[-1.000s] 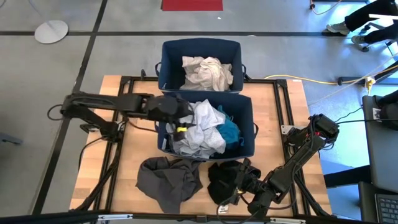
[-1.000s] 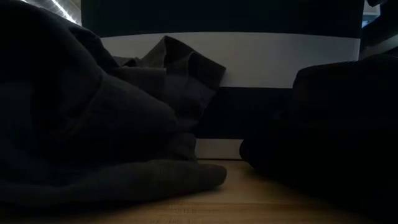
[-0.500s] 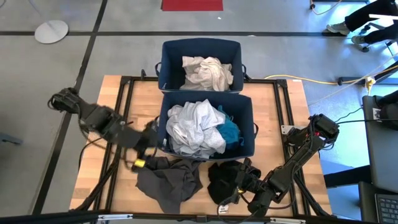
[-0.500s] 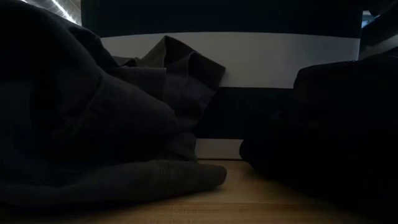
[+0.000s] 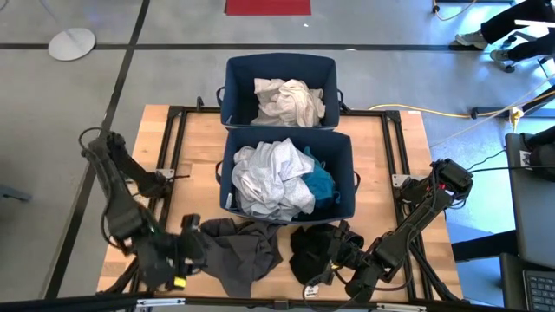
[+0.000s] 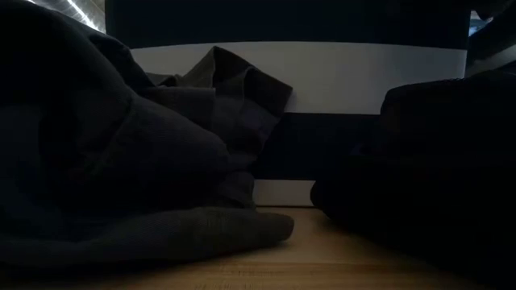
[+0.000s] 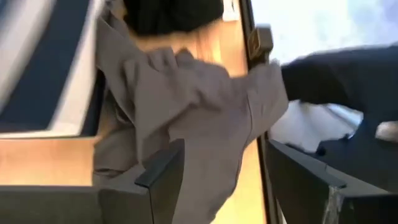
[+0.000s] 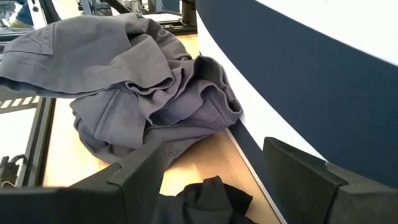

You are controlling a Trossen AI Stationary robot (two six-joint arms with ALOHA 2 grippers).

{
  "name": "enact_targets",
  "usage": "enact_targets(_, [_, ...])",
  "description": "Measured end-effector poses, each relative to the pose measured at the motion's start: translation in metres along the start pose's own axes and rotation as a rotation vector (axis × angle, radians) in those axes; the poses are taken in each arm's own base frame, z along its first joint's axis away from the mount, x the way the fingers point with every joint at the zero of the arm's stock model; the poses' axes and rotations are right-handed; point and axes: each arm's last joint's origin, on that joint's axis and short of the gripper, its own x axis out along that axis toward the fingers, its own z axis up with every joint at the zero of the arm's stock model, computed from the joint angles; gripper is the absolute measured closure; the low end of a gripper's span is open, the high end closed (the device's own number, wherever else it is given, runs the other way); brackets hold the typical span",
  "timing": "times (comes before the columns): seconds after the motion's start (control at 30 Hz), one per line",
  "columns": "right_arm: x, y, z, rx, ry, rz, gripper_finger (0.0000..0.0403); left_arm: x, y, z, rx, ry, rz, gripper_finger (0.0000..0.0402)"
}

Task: Sort clothes
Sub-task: Put the gray shorts into the bottom blue laundry bin

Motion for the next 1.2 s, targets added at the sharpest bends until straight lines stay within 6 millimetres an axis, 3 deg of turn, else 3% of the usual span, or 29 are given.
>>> enact_targets(0.37, [0.000, 0.002, 0.000, 0.012, 0.009, 0.023, 0.0132, 0.078, -0.038, -0.026, 0.114, 0.150, 0.152, 0.0190])
enact_targets(0.6, [0.000, 0.002, 0.001, 0.011, 0.009, 0.022, 0.0132, 0.103, -0.050, -0.031, 0.186, 0.151, 0.144, 0.0190])
enact_targets(0.83, [0.000, 0.002, 0.001, 0.014, 0.008, 0.023, 0.0132, 0.129, -0.049, -0.033, 0.248, 0.180, 0.206, 0.0190])
enact_targets(1.2, [0.000, 0.002, 0.001, 0.017, 0.005, 0.024, 0.0132, 0.183, -0.025, -0.026, 0.269, 0.190, 0.414, 0.0190])
